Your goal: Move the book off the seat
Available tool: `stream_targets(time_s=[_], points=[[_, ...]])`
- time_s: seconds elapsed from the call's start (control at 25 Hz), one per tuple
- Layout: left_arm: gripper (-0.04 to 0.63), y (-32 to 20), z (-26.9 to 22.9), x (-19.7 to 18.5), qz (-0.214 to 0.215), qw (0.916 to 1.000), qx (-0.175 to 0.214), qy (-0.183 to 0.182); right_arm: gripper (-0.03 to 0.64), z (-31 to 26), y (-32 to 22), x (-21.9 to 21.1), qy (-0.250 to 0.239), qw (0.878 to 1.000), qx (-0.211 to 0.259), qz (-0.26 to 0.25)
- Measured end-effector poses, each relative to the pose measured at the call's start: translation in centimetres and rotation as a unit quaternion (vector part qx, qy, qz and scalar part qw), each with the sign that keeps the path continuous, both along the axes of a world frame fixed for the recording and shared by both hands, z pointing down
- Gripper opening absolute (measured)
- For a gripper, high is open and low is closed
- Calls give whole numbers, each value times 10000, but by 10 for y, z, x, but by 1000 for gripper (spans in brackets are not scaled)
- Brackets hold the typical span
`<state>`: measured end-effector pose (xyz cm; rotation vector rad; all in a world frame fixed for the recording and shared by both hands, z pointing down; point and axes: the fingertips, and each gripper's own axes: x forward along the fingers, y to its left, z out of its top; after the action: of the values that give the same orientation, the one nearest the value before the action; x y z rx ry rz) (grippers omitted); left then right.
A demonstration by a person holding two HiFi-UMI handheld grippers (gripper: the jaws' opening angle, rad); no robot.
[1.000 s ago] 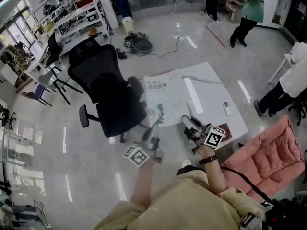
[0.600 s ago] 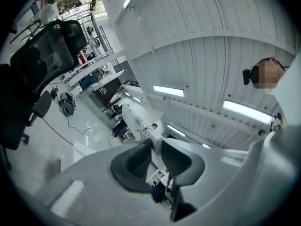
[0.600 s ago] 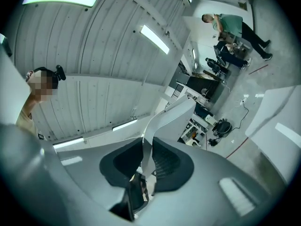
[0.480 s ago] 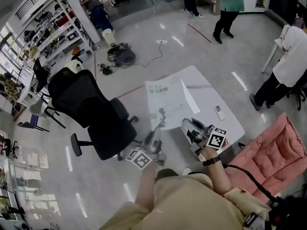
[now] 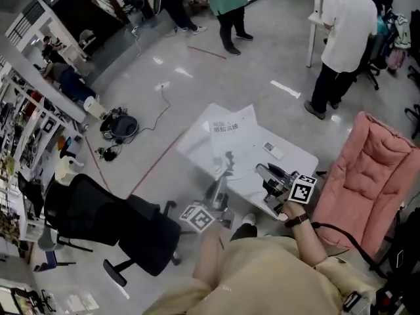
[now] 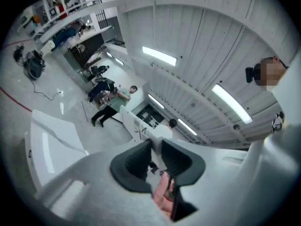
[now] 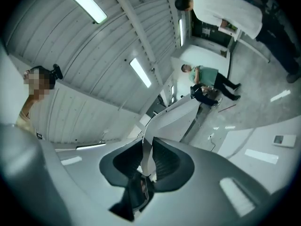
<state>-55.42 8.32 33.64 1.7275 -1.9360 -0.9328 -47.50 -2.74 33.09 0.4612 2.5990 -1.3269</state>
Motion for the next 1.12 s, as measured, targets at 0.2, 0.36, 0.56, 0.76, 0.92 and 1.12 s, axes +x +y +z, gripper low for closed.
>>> stream_targets(time_s=[0.2,0.36,0.56,0.76,0.92,1.12], points=[[67,-56,14,-16,1284,9917,-68,16,66,15,-32,9,172,9928,27,1189],[67,-88,35,-14,2108,9773,-170,104,66,35,-47,25,354,9786,-70,2025],[69,-118,80,35,3177,9463,-537,283,69,78,-53,85,788,9497,-448,2996],[68,-142,130,69,3617,9246,-1101,474,72,138,-63,119,1320,9280,-740,3405],[67,-146,198,112,3773,9065,-1788,626,75,206,-59,161,1917,9140,-1063,3414],[67,-149,282,137,3725,8889,-2590,642,77,299,-59,184,2292,8991,-1783,3276]])
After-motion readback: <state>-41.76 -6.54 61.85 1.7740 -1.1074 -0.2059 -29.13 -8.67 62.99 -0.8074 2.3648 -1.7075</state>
